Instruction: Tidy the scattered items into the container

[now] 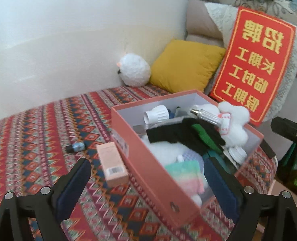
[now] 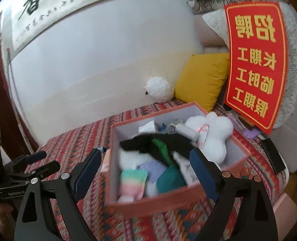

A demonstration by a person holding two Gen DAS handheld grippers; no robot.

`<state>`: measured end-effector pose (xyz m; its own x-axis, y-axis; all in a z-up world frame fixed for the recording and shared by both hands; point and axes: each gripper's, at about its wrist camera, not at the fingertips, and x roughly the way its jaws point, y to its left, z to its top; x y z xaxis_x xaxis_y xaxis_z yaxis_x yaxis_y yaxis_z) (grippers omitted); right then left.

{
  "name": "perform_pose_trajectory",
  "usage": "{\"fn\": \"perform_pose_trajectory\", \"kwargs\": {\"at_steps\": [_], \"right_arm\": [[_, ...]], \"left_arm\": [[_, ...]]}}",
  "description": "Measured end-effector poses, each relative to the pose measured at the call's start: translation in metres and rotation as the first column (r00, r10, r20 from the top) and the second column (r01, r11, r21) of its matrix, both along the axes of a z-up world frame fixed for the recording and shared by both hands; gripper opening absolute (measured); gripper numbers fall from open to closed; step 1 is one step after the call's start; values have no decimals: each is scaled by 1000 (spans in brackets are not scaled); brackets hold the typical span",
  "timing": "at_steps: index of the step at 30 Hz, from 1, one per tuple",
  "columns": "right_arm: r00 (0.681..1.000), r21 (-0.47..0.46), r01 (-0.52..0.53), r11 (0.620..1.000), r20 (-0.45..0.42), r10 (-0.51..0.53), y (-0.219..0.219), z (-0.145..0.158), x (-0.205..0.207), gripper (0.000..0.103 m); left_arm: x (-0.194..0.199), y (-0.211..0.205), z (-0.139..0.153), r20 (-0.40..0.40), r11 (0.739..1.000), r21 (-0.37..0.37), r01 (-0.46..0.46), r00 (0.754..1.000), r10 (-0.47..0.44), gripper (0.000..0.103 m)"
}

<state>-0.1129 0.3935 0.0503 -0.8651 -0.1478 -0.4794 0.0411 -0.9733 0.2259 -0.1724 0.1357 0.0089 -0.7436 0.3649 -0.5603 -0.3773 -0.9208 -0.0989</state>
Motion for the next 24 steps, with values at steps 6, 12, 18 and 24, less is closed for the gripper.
{"fn": "perform_pose_trajectory", "kwargs": {"at_steps": [6,12,18,24], "right_arm": [[1000,19,-12,1000,-16,13,-53,10,80,95],[999,76,-24,997,-28,27,-100,10,139,97],[1000,42,-11,999,-11,11,-120,10,185,98],[999,49,43,998,-32,-42,-129,17,233,100]], "left_arm": [[67,-27,14,-48,999,-28,-31,998,30,97],[123,-53,19,-115,993,-91,-72,991,62,101],[173,-66,24,-139,992,-108,-72,989,56,102],[210,-72,34,-158,992,-109,-71,986,54,103]]}}
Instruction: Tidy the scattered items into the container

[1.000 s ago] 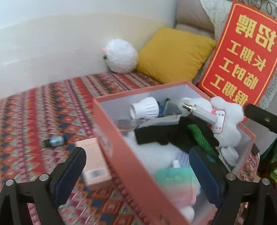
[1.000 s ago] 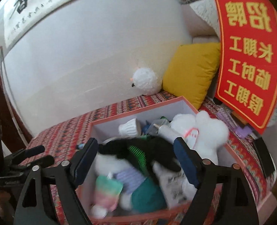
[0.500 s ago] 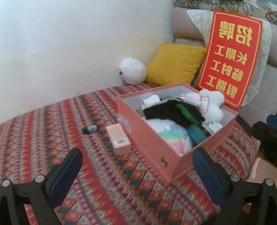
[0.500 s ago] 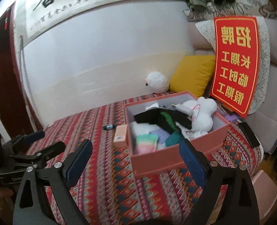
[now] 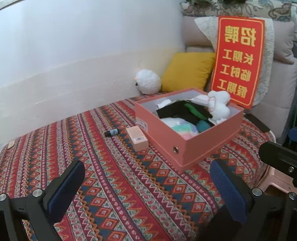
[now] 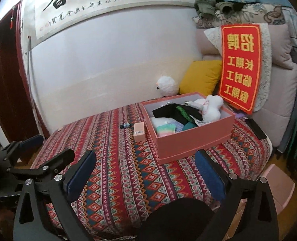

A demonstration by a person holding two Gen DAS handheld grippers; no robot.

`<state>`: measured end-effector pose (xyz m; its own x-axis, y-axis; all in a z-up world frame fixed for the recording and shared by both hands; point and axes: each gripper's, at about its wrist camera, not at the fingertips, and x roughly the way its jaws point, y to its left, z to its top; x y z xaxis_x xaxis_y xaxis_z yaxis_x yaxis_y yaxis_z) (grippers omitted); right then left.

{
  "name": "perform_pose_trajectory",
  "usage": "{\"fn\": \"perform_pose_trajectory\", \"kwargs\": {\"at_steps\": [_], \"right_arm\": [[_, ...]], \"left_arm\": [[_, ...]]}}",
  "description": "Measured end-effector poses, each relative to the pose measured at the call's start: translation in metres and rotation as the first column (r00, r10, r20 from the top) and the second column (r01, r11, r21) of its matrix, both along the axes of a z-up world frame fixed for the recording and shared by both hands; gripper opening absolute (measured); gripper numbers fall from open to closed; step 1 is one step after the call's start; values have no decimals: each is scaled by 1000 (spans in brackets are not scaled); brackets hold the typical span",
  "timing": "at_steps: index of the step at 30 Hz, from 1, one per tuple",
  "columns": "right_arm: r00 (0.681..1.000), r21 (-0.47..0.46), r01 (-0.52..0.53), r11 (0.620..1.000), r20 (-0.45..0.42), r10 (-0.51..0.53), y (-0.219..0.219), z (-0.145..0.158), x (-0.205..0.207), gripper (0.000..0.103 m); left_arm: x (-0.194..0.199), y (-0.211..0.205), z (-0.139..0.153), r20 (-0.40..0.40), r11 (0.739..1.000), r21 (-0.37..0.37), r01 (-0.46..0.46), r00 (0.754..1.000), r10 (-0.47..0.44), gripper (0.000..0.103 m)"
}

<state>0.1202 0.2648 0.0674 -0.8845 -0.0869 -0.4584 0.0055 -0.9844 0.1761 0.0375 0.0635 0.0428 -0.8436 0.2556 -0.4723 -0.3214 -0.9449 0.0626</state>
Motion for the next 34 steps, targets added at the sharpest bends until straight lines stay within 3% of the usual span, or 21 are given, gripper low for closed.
{"fn": "perform_pose_trajectory", "kwargs": {"at_steps": [7,15,29,34], "right_arm": [[998,12,63,998,8,-63,2,-3,41,101],[993,3,121,993,13,-121,16,-4,63,102],[988,-10,152,988,9,-151,24,-2,70,102],[989,-9,150,989,9,-150,26,-2,69,102]], "left_arm": [[31,8,3,-40,1000,-21,9,999,-10,103],[44,22,0,-24,998,-26,60,998,-61,103],[52,28,1,-68,997,-7,79,995,-79,102],[47,28,1,-24,996,12,87,996,-87,103]]}}
